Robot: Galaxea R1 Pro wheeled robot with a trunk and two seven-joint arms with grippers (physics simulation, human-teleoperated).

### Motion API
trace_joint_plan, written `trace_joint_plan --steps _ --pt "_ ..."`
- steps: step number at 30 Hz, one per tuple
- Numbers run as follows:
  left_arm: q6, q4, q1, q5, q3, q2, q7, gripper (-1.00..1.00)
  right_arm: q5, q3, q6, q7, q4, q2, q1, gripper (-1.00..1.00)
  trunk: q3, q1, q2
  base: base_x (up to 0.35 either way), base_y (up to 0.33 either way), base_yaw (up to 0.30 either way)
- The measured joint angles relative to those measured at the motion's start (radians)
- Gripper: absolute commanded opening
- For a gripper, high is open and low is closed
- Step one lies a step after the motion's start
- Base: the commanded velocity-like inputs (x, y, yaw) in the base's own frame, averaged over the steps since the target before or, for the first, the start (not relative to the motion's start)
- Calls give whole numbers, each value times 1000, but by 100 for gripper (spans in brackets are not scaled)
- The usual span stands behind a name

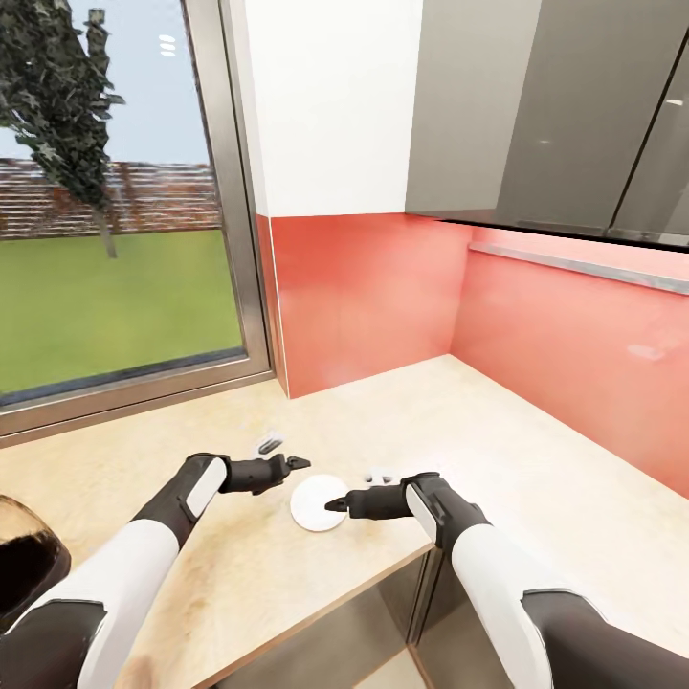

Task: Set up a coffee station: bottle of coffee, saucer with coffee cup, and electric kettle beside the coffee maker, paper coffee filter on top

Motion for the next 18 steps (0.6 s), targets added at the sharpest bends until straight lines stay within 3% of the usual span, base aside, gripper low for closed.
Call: trace_joint_plan --steps 18 --pt "1 0 13 -2 4 -4 11 100 0 1 -1 7 76 0 1 100 0 0 0 35 0 0"
